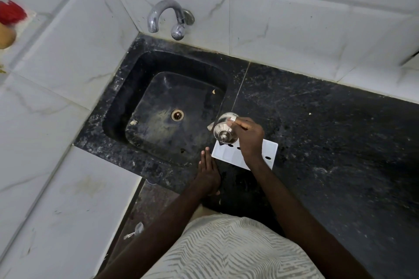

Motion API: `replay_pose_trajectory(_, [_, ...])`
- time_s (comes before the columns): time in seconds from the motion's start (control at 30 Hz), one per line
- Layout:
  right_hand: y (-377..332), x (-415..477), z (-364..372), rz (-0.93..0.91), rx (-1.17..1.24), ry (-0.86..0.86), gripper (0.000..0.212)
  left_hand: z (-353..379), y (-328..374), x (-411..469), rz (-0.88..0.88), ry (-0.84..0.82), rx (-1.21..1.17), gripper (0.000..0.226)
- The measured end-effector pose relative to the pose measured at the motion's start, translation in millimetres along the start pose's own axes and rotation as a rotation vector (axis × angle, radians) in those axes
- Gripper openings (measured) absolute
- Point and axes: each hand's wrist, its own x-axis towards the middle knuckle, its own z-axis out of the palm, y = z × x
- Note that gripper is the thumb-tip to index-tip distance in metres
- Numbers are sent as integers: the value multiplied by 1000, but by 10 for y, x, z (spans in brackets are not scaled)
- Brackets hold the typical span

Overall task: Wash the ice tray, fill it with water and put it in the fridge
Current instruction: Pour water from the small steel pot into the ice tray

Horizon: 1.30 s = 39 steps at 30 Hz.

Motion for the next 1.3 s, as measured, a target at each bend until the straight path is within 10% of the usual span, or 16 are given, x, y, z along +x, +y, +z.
replay_pose_trajectory(1.3, [-134, 1304, -539, 351, -37, -2, 21, -1, 18, 3, -22, -8, 16, 129])
